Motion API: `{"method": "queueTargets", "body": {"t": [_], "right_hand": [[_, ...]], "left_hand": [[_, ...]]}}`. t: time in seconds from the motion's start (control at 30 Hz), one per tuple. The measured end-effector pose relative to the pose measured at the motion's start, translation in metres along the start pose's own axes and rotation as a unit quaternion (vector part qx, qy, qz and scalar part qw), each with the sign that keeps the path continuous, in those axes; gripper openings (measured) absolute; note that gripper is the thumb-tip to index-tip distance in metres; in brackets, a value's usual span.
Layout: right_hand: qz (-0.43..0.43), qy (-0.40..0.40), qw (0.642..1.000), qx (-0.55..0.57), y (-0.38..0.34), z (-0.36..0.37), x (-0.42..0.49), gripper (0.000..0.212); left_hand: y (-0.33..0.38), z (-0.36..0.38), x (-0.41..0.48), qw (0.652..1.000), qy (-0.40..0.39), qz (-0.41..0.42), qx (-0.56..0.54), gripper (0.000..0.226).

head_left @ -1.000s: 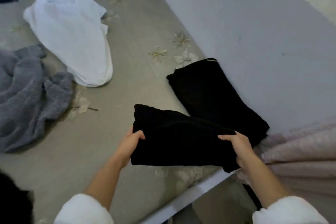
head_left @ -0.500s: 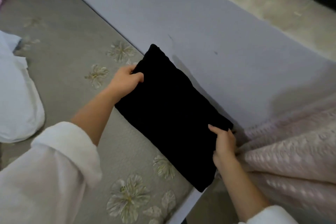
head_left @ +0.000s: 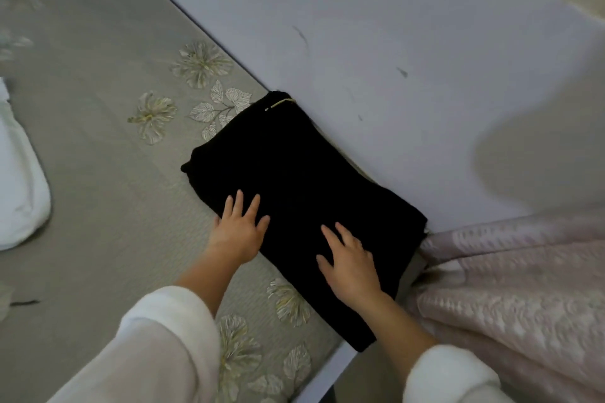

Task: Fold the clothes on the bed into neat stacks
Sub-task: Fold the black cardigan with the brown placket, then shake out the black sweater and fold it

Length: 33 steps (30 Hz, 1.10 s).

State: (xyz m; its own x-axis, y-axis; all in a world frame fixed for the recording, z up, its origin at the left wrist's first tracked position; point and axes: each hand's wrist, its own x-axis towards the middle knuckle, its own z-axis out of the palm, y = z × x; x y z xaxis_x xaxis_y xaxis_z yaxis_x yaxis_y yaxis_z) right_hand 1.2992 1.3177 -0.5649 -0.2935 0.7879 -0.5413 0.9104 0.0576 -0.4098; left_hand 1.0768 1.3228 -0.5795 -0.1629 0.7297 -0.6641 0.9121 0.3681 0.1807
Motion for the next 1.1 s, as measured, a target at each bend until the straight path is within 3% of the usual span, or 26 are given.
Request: {"method": "queueTargets", "body": {"t": [0.1, 0.27, 0.4, 0.53, 0.87, 1.1], "right_hand": [[-0.006, -0.049, 0.999, -0.014, 0.008, 0.000, 0.005, 0.058], [-0.005, -0.027, 0.995, -0.094, -0.004, -0.004, 0.006, 0.059], [-0.081, 0.060, 0.985, -0.142, -0.029, -0.004, -0.008, 0.054], [-0.155, 0.038, 0.974, -0.160, -0.073, 0.021, -0.030, 0.053], [-0.277, -0.089, 0.921, -0.258, -0.220, 0.179, -0.142, 0.055], [-0.299, -0.169, 0.898, -0.274, -0.323, 0.336, -0.242, 0.060]], "left_hand": [[-0.008, 0.014, -0.009, 0.999, -0.011, -0.040, -0.015, 0.067], [-0.010, 0.020, -0.032, 0.994, 0.005, -0.038, -0.098, 0.063], [-0.018, 0.033, -0.076, 0.972, 0.085, -0.030, -0.215, 0.058], [-0.041, 0.050, -0.131, 0.930, 0.157, -0.068, -0.326, 0.055], [-0.215, 0.153, -0.312, 0.855, 0.203, -0.250, -0.408, 0.046], [-0.365, 0.247, -0.451, 0.806, 0.202, -0.347, -0.435, 0.043]]}}
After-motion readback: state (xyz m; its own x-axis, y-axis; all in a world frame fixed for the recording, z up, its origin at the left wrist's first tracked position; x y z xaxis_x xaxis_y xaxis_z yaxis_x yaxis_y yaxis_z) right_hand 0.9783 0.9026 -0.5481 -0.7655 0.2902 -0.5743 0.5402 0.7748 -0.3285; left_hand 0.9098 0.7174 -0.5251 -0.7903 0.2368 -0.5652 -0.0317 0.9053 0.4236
